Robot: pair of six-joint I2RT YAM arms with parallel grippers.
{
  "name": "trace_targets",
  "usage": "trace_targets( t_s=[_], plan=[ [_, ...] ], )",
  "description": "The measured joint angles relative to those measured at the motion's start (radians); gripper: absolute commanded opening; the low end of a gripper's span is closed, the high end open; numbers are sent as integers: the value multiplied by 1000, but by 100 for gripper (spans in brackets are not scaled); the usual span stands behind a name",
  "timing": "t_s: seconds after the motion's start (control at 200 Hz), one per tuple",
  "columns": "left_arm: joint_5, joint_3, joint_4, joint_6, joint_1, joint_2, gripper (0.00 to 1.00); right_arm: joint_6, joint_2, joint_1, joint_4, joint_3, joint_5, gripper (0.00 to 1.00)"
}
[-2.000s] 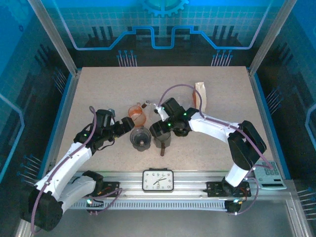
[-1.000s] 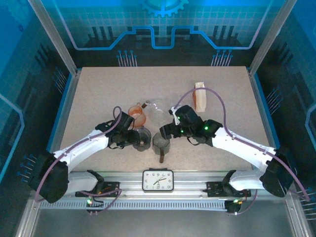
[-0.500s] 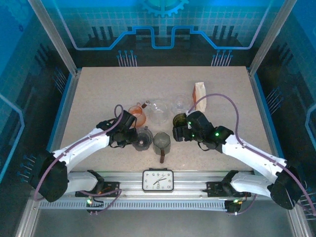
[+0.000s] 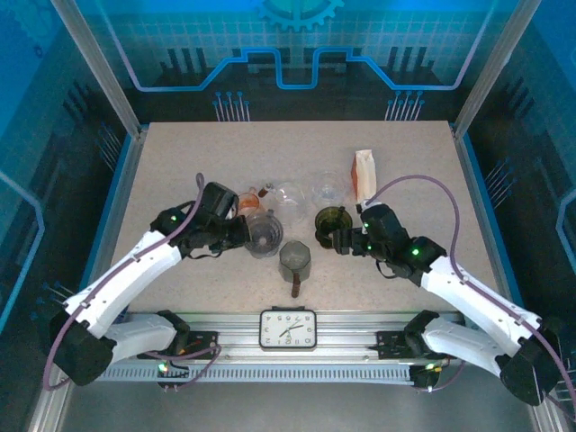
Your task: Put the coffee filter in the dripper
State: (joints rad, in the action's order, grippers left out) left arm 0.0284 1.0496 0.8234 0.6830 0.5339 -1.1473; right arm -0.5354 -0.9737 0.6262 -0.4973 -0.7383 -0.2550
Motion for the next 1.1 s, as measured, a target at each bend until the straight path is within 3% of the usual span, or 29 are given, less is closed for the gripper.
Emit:
trace_targets(
  t_s=[0.41, 1.101],
  plan=[
    [187, 193, 63, -19, 117, -153, 0, 0, 50, -32, -44, 37, 0, 90],
    [186, 193, 68, -62, 117, -264, 0, 0, 71, -32, -71, 39, 0, 90]
  ],
)
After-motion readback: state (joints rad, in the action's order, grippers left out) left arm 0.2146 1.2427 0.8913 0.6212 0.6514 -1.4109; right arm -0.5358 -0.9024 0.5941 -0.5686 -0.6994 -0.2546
